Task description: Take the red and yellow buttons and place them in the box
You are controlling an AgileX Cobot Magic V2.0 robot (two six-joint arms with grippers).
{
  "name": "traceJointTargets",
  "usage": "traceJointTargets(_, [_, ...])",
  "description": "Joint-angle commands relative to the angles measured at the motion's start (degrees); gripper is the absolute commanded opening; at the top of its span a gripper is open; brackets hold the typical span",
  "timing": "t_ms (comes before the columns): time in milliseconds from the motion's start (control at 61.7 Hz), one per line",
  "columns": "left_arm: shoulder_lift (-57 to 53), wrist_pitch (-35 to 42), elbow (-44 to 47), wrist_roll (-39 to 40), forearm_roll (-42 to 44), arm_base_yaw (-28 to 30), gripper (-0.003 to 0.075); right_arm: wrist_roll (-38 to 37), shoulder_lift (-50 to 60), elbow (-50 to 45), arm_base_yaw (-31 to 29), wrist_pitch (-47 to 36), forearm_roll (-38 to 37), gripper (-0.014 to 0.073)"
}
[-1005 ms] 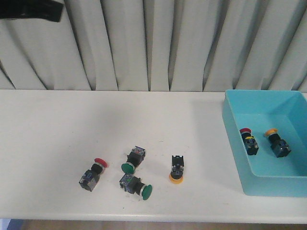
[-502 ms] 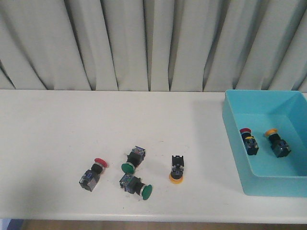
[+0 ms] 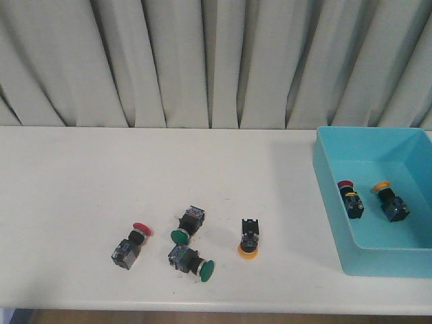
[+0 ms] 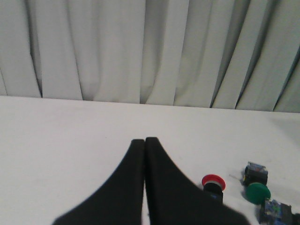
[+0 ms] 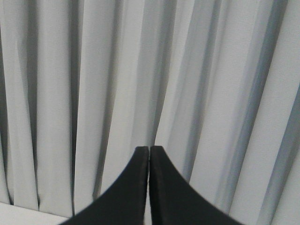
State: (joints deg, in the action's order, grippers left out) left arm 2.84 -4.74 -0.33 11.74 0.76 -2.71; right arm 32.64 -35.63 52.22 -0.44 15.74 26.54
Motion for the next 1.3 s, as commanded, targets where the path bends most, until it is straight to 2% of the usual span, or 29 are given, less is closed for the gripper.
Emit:
traceJointTargets(0, [-3.54,6.58,1.79,3.36,2.72,-0.06,-0.0007,0.07,-0.34,1.45,0.08,-3.84,0.47,-0.0003])
traceJointTargets(81, [-4.32,9.44,4.84,3.64,4.68,-0.01,-0.0007,0.07,-0.41,1.45,0.08,-3.84,0.47,-0.0003])
traceJointTargets(178, [-4.31,7.16,4.72,4.29,6.44,-0.06,-0.0007,0.07,-0.41,1.45,0.08,-3.84,0.47,-0.0003])
traceJointTargets(1280, [-4.31,7.16,4.64,4.23,6.43,-0.06,-0.0007,0.07,-0.41,1.45,0.08,-3.9,0.47,-0.0003])
